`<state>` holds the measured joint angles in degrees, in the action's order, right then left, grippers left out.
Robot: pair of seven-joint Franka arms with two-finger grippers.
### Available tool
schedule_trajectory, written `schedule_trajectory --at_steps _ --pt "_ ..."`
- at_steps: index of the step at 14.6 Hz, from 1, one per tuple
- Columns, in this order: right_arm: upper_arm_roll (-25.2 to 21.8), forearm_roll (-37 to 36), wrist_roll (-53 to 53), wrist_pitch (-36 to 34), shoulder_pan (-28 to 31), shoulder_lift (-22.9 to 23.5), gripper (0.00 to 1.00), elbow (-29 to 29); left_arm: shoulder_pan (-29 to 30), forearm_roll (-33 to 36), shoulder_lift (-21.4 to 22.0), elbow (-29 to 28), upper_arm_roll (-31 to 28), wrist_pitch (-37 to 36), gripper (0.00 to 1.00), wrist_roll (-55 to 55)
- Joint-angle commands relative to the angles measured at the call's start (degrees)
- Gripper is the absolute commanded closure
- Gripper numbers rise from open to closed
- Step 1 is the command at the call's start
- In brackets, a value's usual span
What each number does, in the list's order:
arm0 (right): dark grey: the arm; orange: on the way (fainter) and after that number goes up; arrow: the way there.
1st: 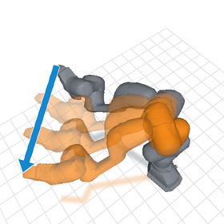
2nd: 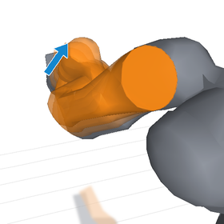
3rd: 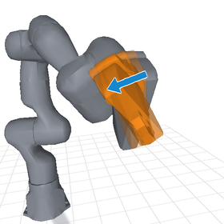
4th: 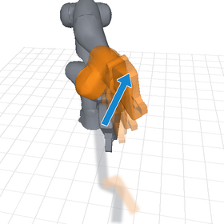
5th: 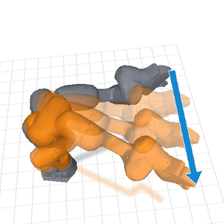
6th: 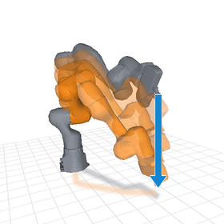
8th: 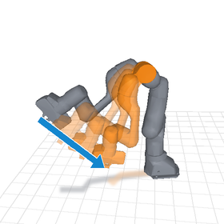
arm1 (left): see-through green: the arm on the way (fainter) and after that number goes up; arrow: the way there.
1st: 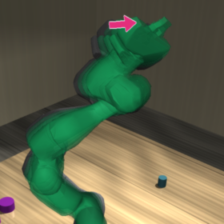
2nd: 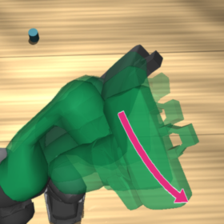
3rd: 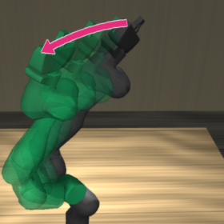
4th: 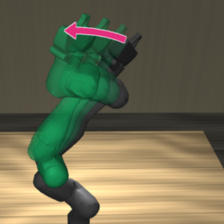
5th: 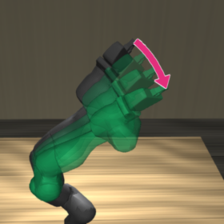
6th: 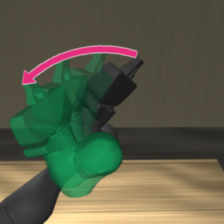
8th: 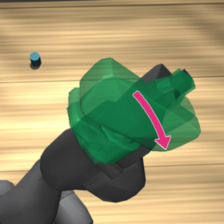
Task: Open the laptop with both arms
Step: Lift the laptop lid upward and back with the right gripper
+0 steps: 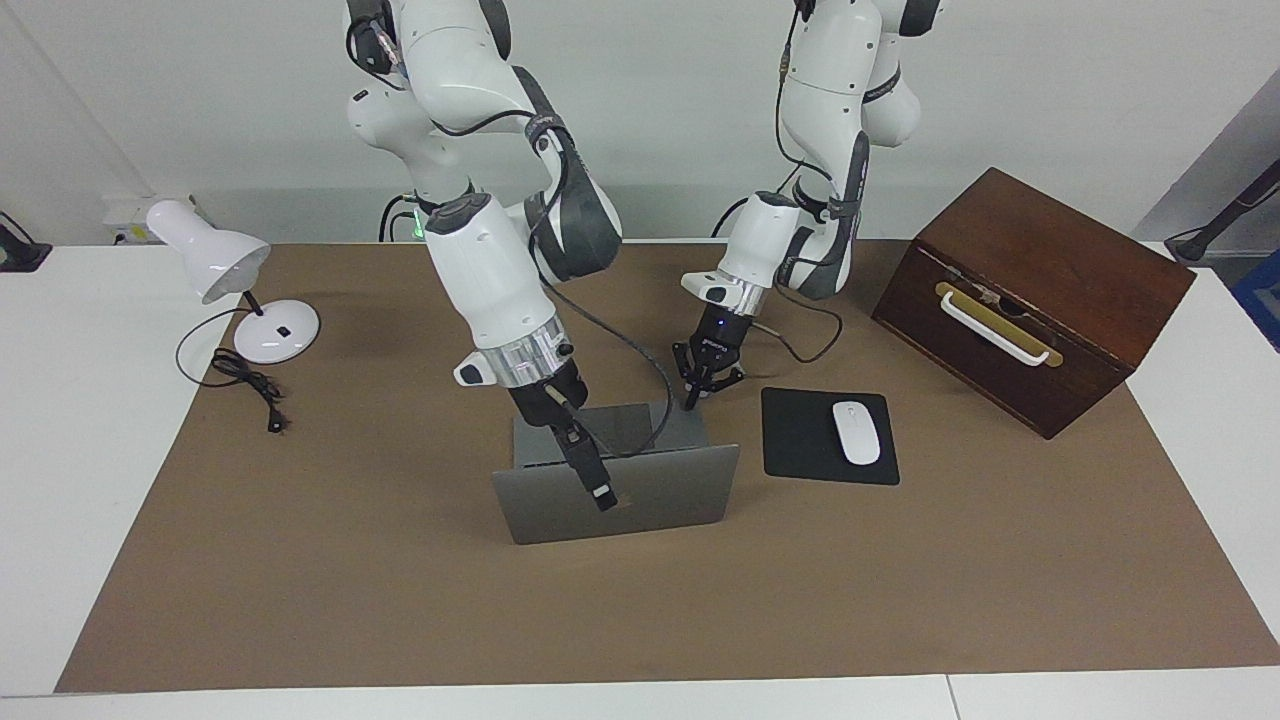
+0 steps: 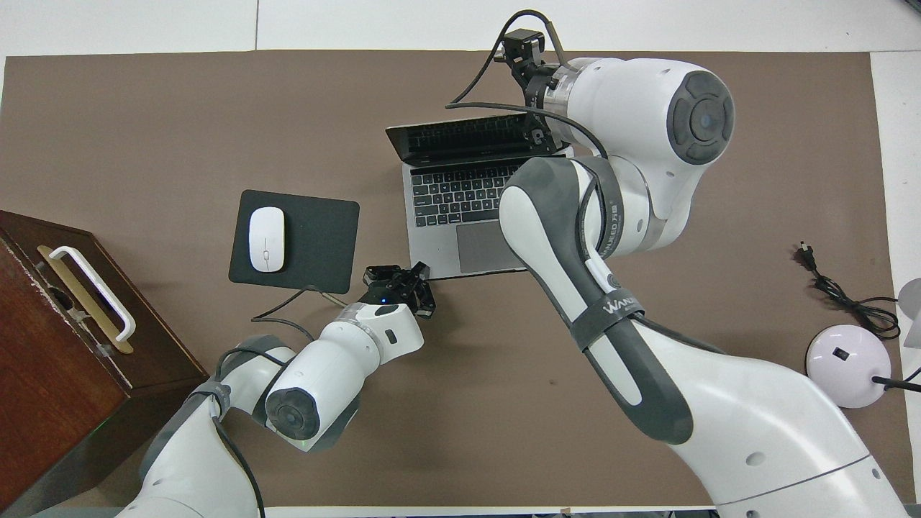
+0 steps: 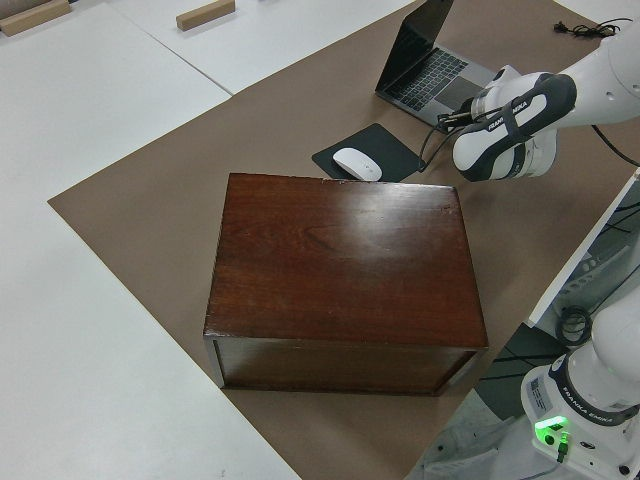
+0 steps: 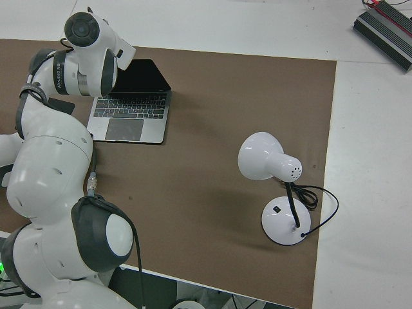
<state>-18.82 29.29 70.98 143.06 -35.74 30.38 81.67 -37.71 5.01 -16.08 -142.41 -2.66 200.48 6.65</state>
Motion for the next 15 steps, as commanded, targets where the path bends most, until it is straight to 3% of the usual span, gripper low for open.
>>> schedule_trajectory --at_steps 1,8,15 --pt "0.45 -1.26 1.44 -1.38 1.63 2.93 0.00 -4.68 1.77 1.59 -4.67 2.40 -0.33 0.44 1.00 0.12" --pt "0.45 -0.73 1.53 -4.00 1.55 2.58 0.00 -5.73 1.77 1.59 -4.75 2.40 -0.24 0.44 1.00 0.12" --pt "-0.34 -1.43 4.16 -24.73 1.54 -7.60 0.00 -5.12 1.77 1.50 -4.66 2.31 -0.24 0.44 1.00 0.12"
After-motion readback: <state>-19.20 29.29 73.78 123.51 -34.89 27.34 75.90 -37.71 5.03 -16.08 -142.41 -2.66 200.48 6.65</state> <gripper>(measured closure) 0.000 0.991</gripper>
